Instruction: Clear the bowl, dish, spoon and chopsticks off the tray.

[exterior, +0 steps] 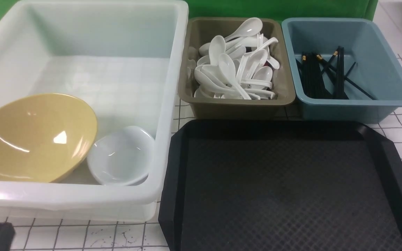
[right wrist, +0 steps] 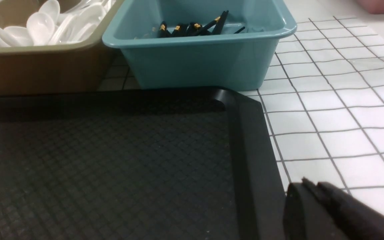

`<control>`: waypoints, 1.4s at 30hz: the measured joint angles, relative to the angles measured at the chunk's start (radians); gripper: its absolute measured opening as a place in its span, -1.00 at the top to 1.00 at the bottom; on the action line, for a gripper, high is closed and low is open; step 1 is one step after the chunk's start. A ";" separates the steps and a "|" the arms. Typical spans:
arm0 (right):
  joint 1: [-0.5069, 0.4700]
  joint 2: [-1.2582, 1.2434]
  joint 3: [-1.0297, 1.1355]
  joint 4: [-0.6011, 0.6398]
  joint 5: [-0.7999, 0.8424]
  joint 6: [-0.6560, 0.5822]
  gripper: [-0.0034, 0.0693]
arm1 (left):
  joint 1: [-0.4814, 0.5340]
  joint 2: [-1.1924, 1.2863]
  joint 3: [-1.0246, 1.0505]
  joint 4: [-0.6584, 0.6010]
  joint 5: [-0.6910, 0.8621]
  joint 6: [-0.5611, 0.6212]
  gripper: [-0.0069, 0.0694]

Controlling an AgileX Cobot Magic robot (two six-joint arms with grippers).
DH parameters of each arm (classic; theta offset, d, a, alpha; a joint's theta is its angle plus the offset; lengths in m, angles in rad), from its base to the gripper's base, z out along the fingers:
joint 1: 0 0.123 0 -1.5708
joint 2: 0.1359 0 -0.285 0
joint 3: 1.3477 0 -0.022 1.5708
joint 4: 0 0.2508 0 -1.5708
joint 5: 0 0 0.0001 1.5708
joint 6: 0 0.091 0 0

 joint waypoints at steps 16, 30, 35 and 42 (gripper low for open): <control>0.000 -0.001 -0.001 0.000 0.000 0.000 0.65 | 0.000 -0.001 0.005 -0.090 -0.019 0.106 0.73; 0.000 -0.001 -0.001 0.000 0.000 0.000 0.62 | 0.000 -0.001 0.005 -0.091 -0.019 0.106 0.73; 0.000 -0.001 -0.001 0.000 0.000 0.000 0.61 | 0.000 -0.001 0.005 -0.091 -0.019 0.106 0.73; 0.000 -0.001 -0.001 0.000 0.000 0.000 0.61 | 0.000 -0.001 0.005 -0.091 -0.020 0.106 0.73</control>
